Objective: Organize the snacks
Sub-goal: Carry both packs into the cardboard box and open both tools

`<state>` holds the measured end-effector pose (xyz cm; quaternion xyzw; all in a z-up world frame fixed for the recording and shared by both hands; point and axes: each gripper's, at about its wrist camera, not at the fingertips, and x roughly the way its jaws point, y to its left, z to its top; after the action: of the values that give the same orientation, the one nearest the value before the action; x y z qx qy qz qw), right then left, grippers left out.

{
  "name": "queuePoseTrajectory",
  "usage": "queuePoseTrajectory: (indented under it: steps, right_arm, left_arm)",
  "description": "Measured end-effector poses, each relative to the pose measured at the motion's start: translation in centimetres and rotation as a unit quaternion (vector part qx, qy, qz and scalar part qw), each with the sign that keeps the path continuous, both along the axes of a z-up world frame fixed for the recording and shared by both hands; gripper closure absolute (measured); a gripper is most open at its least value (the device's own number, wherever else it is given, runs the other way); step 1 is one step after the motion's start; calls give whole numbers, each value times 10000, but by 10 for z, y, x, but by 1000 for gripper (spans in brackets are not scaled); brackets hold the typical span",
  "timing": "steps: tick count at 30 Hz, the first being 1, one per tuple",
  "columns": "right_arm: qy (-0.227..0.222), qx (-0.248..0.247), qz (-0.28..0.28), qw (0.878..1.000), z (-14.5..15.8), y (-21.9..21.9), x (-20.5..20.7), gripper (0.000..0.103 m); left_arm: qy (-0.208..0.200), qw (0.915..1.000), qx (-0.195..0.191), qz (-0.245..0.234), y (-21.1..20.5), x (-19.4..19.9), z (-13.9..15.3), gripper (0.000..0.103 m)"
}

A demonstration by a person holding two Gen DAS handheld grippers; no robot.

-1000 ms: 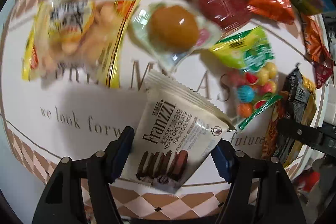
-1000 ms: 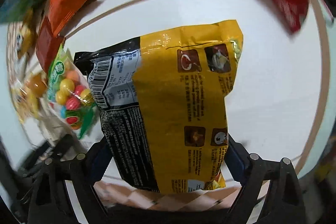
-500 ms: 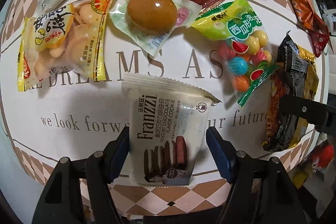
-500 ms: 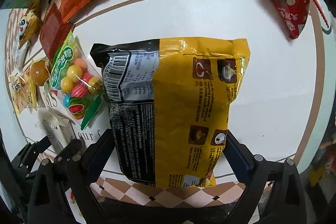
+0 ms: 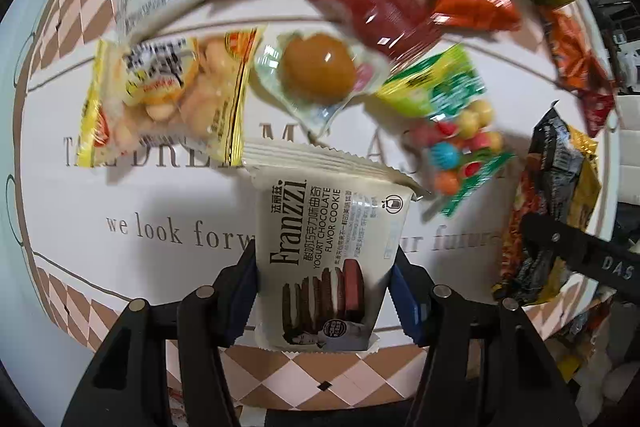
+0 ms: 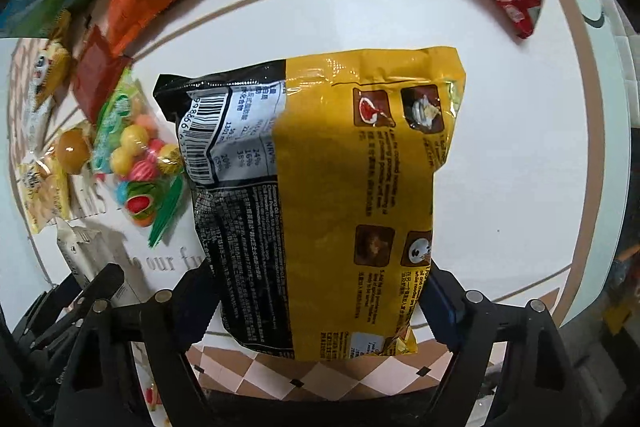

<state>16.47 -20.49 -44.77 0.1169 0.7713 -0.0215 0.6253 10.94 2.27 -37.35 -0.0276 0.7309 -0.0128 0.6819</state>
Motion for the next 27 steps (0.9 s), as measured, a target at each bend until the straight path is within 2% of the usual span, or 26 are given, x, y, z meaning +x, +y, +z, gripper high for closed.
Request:
queuePoseTrajectory:
  steps: [5,9,14,18,22,26,27]
  right_arm:
    - [-290,412,-188,9986,39,-8,-16,15]
    - [-732,735,-252,9943,118,-43,-7,15]
    - [-1254,1060,-220,9862,206,-72,44,15]
    - [-1600,996,-58,9821,248,-90,99,15]
    - [-1667,834,35,9825,247,-91,158,14]
    - [-1498,712,164,9860,213,-61,208,15]
    - [-1439,654,179,9873,196,-47,224,15]
  left_arm:
    - [-462,9983,-340,-75,-4,3,57,46]
    - [-873,9937,-688,-110,-9,29,114,46]
    - [-1255,9867,-1024,-97,-23,121,174,46]
    - [-1364,9849,-1068,-13,-29,198,193,46]
    - [-1227,9875,-990,12,-24,283,176,46]
    - [-923,9916,-910,-10,-27,333,149,46]
    - [-825,9924,-910,0,-27,342,140,46]
